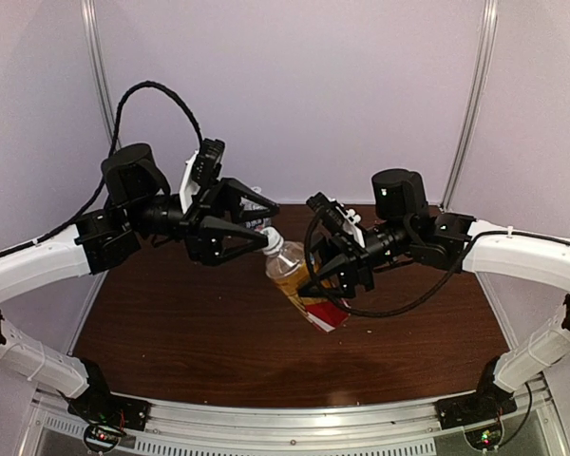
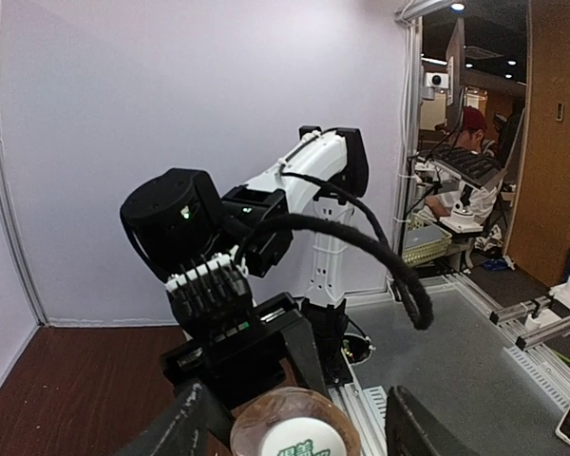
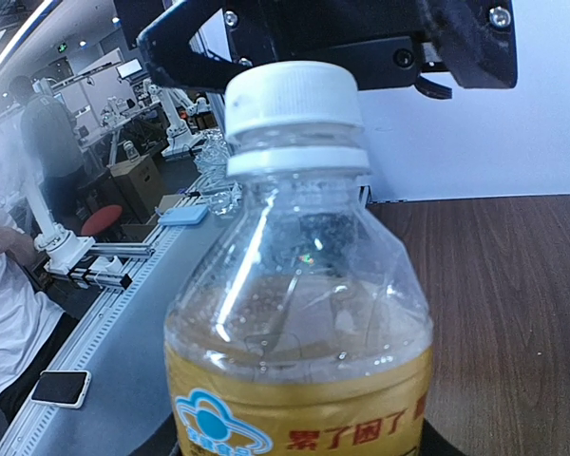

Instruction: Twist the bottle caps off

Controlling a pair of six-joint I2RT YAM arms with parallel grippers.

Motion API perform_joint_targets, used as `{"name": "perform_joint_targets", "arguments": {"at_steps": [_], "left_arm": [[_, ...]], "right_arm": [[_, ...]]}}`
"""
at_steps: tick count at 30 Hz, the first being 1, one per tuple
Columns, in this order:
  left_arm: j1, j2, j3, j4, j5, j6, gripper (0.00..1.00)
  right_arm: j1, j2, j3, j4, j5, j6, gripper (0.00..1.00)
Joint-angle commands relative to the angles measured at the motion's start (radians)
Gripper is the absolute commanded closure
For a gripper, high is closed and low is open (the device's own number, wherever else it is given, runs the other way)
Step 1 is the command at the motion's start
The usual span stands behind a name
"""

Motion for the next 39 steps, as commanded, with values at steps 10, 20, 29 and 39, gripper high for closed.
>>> {"name": "perform_joint_targets", "arguments": {"at_steps": [10,20,29,39], "left_arm": [[0.008,0.044,0.015,0.106,0.108,-0.055,0.50],[0.008,0.046,-0.018,0.131,0.092,-0.069,0.55],[0.008,0.051,-0.033,0.146,0.092,-0.076,0.54],[0.008,0.055,-0.041,0.164,0.089,-0.090,0.63]], "right_arm": [[0.006,0.005,0.032,0.044,-0.029,0.009,0.49],[0.006,0.004,0.033,0.044,-0.017,0.015,0.49],[0.007,0.004,0.035,0.044,-0.010,0.014,0.49],[0.006,0.001,0.038,0.036,0.007,0.009,0.49]]}}
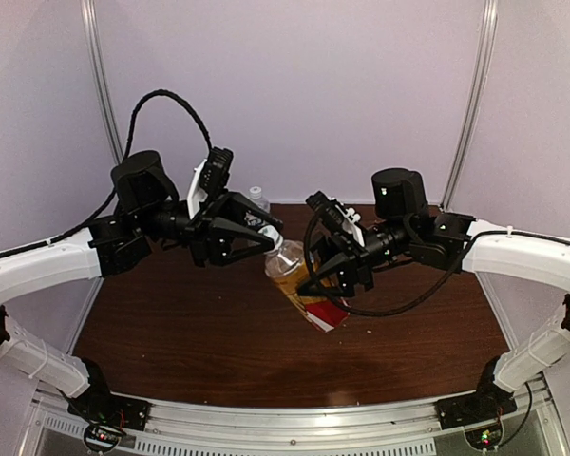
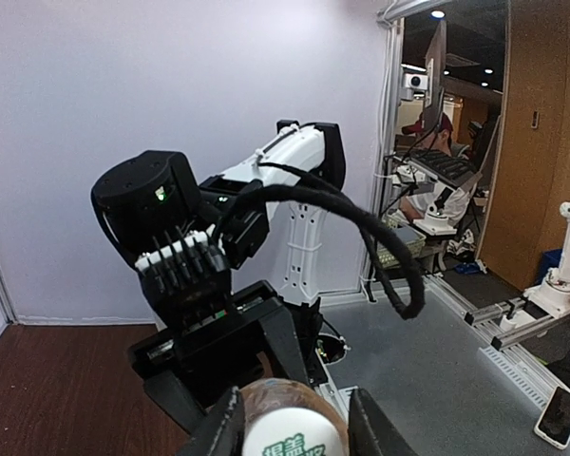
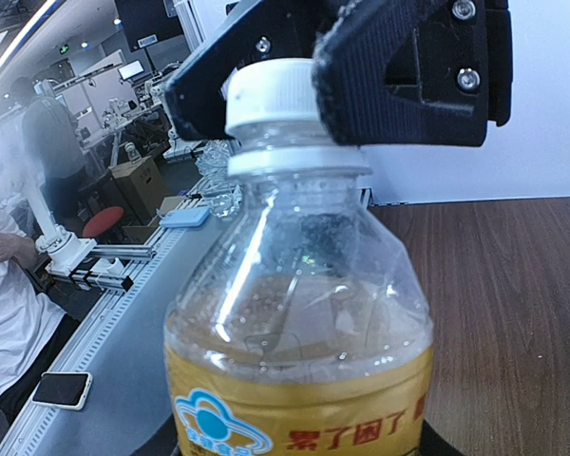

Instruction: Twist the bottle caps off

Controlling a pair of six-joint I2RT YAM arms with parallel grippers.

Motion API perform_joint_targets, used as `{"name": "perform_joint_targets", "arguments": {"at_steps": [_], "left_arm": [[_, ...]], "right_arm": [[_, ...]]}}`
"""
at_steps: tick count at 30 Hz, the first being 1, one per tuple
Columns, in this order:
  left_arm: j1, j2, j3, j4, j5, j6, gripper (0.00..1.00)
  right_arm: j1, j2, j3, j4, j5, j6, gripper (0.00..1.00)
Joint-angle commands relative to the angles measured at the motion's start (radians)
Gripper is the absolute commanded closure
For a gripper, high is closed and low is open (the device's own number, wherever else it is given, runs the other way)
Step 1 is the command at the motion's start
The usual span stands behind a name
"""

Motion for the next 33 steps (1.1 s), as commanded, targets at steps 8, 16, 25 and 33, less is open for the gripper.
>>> {"name": "perform_joint_targets", "arguments": {"at_steps": [8,16,25,33], "left_arm": [[0.006,-0.019,-0.008,0.012,-0.115,-0.023,0.74],[-0.018,-0.070,-0.008,-0.034,-0.499,-0.174,0.83],[-0.078,-0.030,0.102,-0.194,-0.795,-0.296,0.89],[-0.078,-0.011,0.107,-0.202,-0.823,-0.343,0.85]], "right_arm": [[0.004,-0.039,0.035,-0.003,0.214,-0.010,0.50],[0.009,-0.084,-0.019,0.053,0.540,-0.008,0.51],[0.047,-0.085,-0.051,0.113,0.766,-0.025,0.53],[0.066,-0.080,-0.062,0.128,0.829,-0.022,0.53]]}}
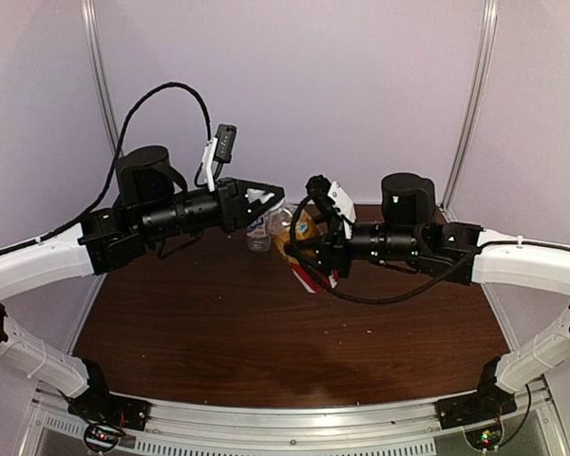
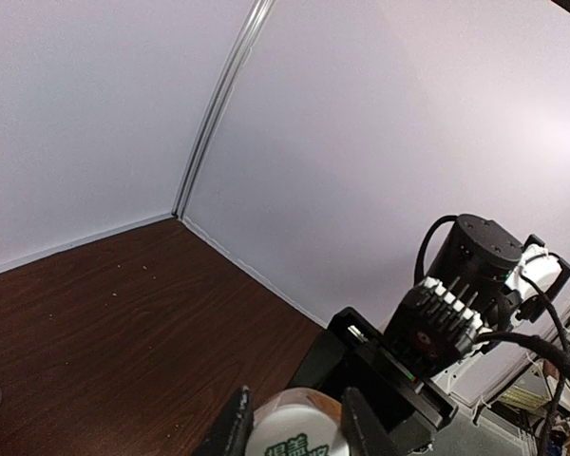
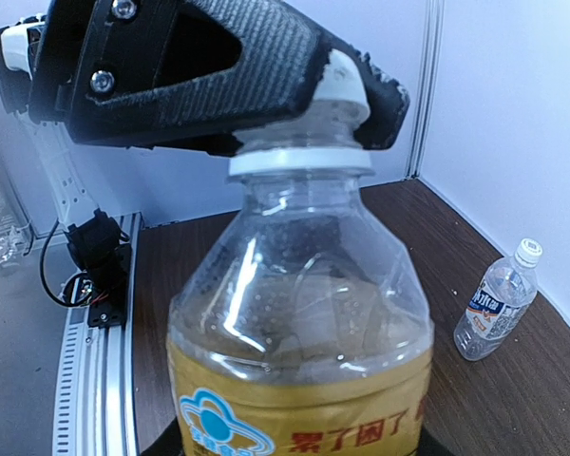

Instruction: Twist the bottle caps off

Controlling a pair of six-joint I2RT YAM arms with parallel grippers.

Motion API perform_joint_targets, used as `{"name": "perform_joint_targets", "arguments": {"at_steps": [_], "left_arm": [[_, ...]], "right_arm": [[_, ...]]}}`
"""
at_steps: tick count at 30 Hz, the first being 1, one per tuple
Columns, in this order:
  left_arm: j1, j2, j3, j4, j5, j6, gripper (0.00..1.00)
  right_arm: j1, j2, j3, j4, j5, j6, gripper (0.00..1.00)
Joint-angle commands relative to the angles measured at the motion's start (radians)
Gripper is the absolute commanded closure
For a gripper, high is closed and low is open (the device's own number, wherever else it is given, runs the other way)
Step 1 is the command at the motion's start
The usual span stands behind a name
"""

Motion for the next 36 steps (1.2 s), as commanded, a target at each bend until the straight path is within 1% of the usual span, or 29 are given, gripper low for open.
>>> {"name": "perform_joint_targets", "arguments": {"at_steps": [1,7,12,16,18,21,24,27,29,31,35,36], "left_arm": [[-0.003,0.007,0.028,0.004,-0.057,-0.033,0.85],[-0.003,-0.004,0.025,-0.011,-0.091,-0.043,0.85],[-0.002,-0.002,0.024,-0.022,-0.123,-0.073,0.75],[-0.002,-0.004,0.019,-0.011,-0.126,-0.072,0.74],[-0.004,-0.009,0.013,-0.004,-0.135,-0.066,0.77],[-0.003,-0.016,-0.002,0.018,-0.144,-0.060,0.87],[-0.004,-0.011,-0.006,0.022,-0.139,-0.057,0.93],[-0.003,-0.003,-0.003,0.019,-0.137,-0.056,0.95],[-0.004,0.000,-0.001,0.019,-0.131,-0.055,0.92],[-0.003,0.000,-0.001,0.020,-0.127,-0.048,0.87],[-0.003,-0.011,-0.015,0.041,-0.113,-0.022,0.80],[-0.004,-0.014,-0.019,0.055,-0.107,-0.010,0.77]], "right_arm": [[-0.001,-0.014,-0.011,0.030,0.101,0.014,0.53],[0.001,-0.008,-0.012,0.025,0.135,0.025,0.54],[0.002,-0.003,-0.009,0.021,0.155,0.028,0.55],[0.002,0.001,-0.007,0.021,0.155,0.026,0.55],[0.002,0.002,-0.007,0.019,0.155,0.025,0.55],[0.002,0.005,-0.005,0.016,0.153,0.027,0.55],[0.002,0.010,-0.003,0.012,0.149,0.028,0.55],[0.002,0.013,-0.001,0.014,0.146,0.030,0.56],[0.002,0.015,-0.001,0.015,0.143,0.029,0.56],[0.001,0.013,-0.001,0.016,0.133,0.024,0.55],[0.000,0.004,-0.004,0.026,0.079,0.019,0.55],[0.000,0.003,-0.004,0.028,0.066,0.018,0.56]]}}
